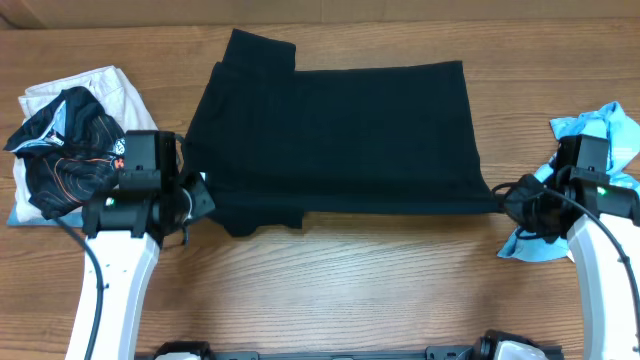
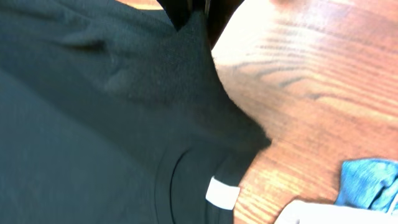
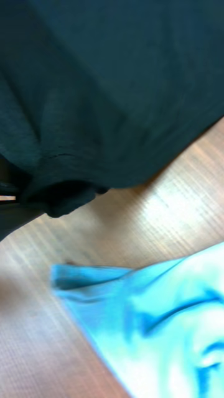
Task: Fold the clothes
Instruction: 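Fold the near hem away toward the far edge with both grippers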
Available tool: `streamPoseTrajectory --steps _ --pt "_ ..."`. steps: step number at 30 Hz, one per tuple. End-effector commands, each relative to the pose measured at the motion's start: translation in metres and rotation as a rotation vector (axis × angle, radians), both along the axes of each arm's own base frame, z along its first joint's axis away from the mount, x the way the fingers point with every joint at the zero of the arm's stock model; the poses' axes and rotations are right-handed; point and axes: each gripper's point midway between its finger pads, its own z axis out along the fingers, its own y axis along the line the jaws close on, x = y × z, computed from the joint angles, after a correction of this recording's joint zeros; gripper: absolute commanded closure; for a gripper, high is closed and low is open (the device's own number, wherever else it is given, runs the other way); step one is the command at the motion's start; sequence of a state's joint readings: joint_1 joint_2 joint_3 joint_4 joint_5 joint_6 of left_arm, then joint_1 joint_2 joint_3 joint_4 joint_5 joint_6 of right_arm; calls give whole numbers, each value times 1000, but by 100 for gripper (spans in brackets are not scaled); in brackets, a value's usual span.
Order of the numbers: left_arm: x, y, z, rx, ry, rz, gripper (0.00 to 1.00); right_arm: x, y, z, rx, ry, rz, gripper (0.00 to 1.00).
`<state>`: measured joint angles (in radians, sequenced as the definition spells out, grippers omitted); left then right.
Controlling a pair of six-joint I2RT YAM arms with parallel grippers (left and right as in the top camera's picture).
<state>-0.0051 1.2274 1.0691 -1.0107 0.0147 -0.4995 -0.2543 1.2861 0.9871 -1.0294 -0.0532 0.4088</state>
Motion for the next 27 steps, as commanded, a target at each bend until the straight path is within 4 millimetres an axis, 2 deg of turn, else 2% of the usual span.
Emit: streamPoseTrajectory --steps 1,7,12,18,24,27 --pt "26 9 -5 28 -29 42 96 21 -9 -3 -42 -17 52 96" --pt "73 9 -5 26 -157 44 96 54 -9 -12 -5 -44 81 96" --pt "100 9 0 22 -245 49 96 92 2 -1 6 -138 154 96" --pt "118 10 -25 22 -224 65 96 121 19 2 -23 -219 217 96" --pt "144 15 -36 43 -273 78 95 144 11 1 -78 -281 207 96" --pt "153 16 -42 46 -290 81 95 156 9 -7 -81 -297 207 96"
